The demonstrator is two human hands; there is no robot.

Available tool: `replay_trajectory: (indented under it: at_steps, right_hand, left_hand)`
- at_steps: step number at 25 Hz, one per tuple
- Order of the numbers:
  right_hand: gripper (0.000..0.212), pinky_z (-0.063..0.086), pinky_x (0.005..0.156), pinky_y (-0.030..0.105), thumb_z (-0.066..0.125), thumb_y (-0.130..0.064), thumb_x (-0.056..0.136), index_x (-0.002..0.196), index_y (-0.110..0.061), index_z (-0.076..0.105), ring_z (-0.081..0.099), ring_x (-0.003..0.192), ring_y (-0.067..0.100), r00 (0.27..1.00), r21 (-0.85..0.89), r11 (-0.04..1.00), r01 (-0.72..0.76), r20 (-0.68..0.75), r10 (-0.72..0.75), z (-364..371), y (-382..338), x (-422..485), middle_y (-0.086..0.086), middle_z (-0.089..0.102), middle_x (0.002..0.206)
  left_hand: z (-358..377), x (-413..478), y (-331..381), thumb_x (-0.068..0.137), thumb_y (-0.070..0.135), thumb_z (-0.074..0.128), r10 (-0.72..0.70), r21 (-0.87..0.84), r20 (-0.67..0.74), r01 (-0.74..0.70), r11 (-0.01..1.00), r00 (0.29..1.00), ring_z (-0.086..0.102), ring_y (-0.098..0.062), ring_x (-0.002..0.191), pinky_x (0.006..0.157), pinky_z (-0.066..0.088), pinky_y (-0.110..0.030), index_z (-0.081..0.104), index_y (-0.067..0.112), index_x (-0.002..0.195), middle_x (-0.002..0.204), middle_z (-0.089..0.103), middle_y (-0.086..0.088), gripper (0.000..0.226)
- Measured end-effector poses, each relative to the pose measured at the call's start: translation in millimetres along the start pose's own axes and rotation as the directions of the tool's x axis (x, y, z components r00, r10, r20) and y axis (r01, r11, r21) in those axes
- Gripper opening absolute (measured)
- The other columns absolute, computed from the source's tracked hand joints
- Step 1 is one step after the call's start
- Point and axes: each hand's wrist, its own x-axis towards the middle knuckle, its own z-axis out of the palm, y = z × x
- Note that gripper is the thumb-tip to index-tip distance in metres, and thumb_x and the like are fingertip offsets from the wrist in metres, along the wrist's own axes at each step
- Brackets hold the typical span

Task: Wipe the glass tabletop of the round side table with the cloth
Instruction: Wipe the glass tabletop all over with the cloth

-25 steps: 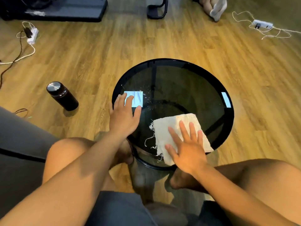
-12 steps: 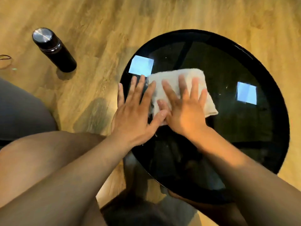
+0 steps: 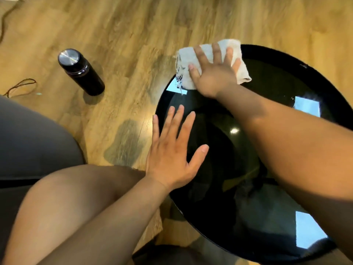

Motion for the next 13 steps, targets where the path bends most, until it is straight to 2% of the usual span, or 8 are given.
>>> replay_trajectory:
  at_steps: [4, 6, 9, 11, 13]
  right_hand:
    - [0.059, 0.011, 0.116, 0.058, 0.020, -0.054, 0.095, 0.152, -0.043, 0.013, 0.000, 0.148, 0.040, 0.999, -0.081, 0.996, 0.048, -0.009, -0.049, 12, 14, -86, 0.003, 0.004, 0.165]
    - [0.061, 0.024, 0.110, 0.059, 0.022, -0.053, 0.090, 0.150, -0.039, 0.028, 0.015, 0.144, 0.044, 0.995, -0.072, 0.993, 0.094, -0.026, -0.096, 24, 29, -158, 0.008, 0.019, 0.162]
    - [0.055, 0.034, 0.103, 0.062, 0.039, -0.046, 0.088, 0.139, -0.030, 0.051, 0.032, 0.135, 0.048, 0.994, 0.001, 0.997, 0.075, -0.078, -0.075, 40, 54, -273, 0.014, 0.038, 0.153]
    - [0.052, 0.036, 0.102, 0.061, 0.045, -0.046, 0.088, 0.136, -0.029, 0.054, 0.034, 0.133, 0.047, 0.997, -0.010, 0.999, 0.038, -0.060, -0.039, 51, 68, -339, 0.013, 0.040, 0.151]
    - [0.053, 0.034, 0.105, 0.059, 0.041, -0.053, 0.089, 0.138, -0.034, 0.048, 0.031, 0.137, 0.044, 1.000, -0.044, 0.999, -0.007, 0.010, 0.008, 55, 75, -379, 0.009, 0.034, 0.154]
  left_hand:
    - [-3, 1, 0, 0.095, 0.056, 0.029, -0.032, -0.028, -0.043, 0.031, 0.999, 0.999, 0.010, -0.025, 0.152, 0.121, -0.001, -0.054, 0.028, 0.016, 0.151, 0.161, 0.023, -0.010, 0.069]
    - [-3, 0, 1, 0.093, 0.058, 0.026, -0.034, -0.010, -0.035, 0.033, 0.999, 0.999, 0.013, -0.025, 0.151, 0.121, -0.001, -0.055, 0.032, 0.017, 0.150, 0.160, 0.028, -0.009, 0.070]
    - [-6, 0, 4, 0.091, 0.062, 0.019, -0.045, 0.070, 0.011, 0.044, 0.997, 0.999, 0.012, -0.023, 0.151, 0.120, -0.006, -0.056, 0.036, 0.021, 0.147, 0.159, 0.031, -0.005, 0.071]
    - [-4, -1, 4, 0.092, 0.062, 0.018, -0.044, 0.119, 0.028, 0.040, 0.992, 0.999, 0.011, -0.023, 0.151, 0.119, -0.007, -0.058, 0.035, 0.024, 0.147, 0.159, 0.030, -0.004, 0.070]
    - [-2, -1, 4, 0.092, 0.065, 0.017, -0.034, 0.178, 0.061, 0.022, 0.984, 0.998, 0.009, -0.024, 0.152, 0.119, -0.006, -0.060, 0.032, 0.027, 0.149, 0.161, 0.027, -0.004, 0.070]
